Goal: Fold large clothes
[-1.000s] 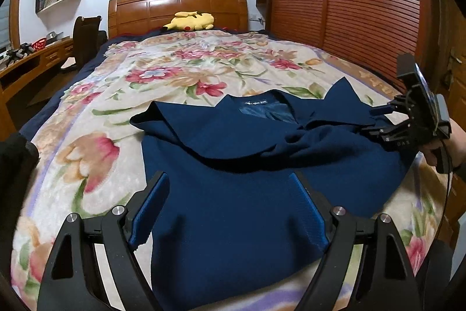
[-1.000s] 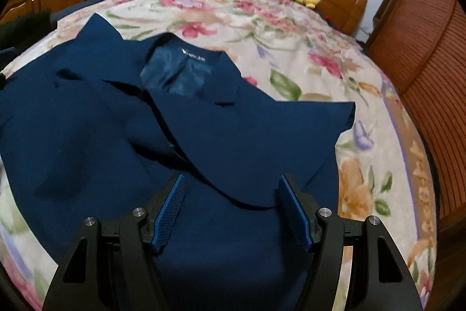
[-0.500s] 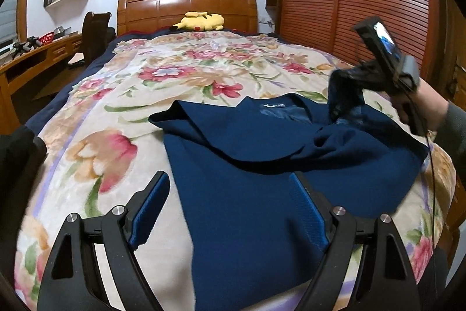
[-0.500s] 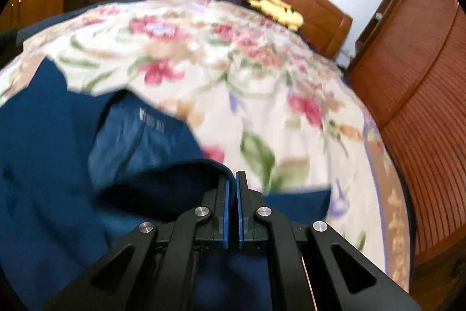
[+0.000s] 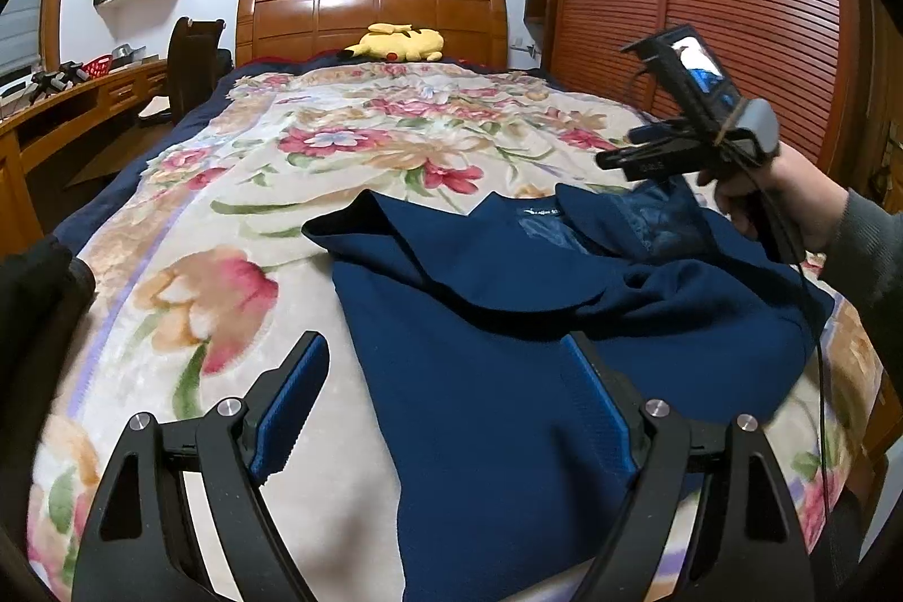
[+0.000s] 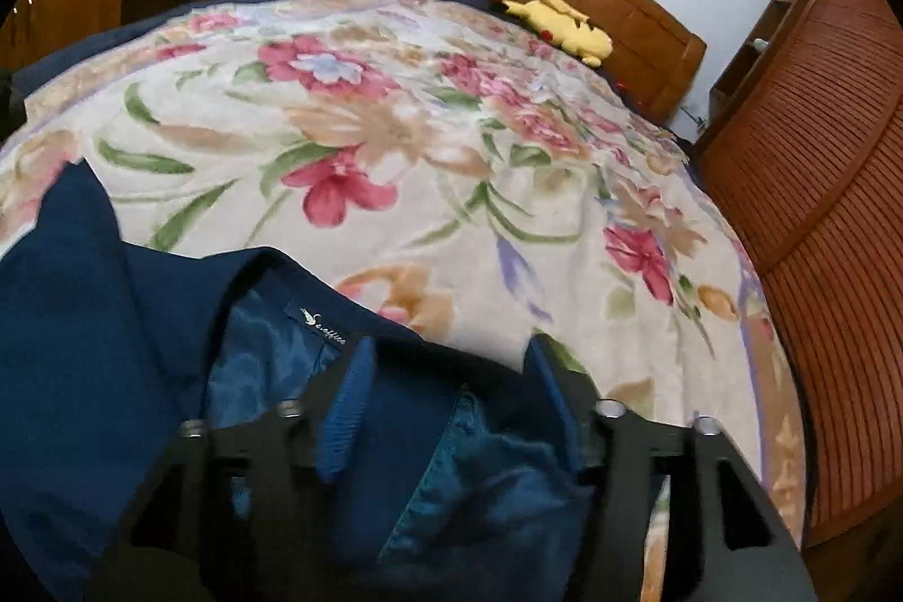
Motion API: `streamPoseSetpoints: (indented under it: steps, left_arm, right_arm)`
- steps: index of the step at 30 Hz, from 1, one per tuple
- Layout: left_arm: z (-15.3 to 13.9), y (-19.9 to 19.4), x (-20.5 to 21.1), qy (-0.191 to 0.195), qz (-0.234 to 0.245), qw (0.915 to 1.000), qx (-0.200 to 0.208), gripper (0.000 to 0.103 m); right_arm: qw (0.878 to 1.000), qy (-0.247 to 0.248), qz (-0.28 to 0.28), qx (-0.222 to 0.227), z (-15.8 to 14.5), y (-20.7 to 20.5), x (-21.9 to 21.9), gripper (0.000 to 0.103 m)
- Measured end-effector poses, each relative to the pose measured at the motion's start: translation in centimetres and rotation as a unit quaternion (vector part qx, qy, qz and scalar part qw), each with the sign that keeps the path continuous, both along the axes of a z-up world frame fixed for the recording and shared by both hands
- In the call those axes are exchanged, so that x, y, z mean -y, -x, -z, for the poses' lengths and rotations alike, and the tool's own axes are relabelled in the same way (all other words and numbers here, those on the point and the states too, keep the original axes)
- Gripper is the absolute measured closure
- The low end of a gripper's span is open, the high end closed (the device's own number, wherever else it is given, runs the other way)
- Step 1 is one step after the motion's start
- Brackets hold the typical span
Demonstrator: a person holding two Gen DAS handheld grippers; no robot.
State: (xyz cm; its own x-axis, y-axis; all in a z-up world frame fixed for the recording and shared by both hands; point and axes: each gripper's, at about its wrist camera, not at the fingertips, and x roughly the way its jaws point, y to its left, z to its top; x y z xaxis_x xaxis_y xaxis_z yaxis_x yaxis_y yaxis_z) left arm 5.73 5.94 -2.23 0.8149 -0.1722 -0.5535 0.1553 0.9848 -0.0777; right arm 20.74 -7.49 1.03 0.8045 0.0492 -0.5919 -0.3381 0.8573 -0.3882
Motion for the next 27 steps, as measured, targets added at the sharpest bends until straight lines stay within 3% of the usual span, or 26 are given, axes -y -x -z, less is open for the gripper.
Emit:
streamPoseSetpoints:
  steps: [5,10,19,25,27]
  left_arm:
    - [-0.2,0.2,0.0,-0.004,-0.002,1.0000,0.003,0.019]
    - [0.0,0.3,-0.6,-0.010,-0.011,0.9999,0.003,0.019]
    - [0.1,0.3,-1.9,-0.011,-0.025,0.9996,-0.002,0.019]
    - [0.2,0.3,-2.6,-0.008,-0.029,0.9996,-0.003,0.019]
    - [0.2,0.3,-2.7,-0.009,-0.028,0.9996,-0.003,0.019]
  right_arm:
    - [0.999,-0.045,-0.003,-0.009,-1.0,2.3,1.0,0.039]
    - [0.995,-0.079,-0.057,-0.027,-0.7,6.5,0.1,0.040]
    - [0.982,-0.075,-0.163,-0.061,1.4,12.8,-4.7,0.040]
    - [0.974,-0.050,-0.207,-0.077,2.7,14.2,-6.9,0.040]
    - [0.973,-0.039,-0.212,-0.076,2.9,14.1,-7.3,0.048]
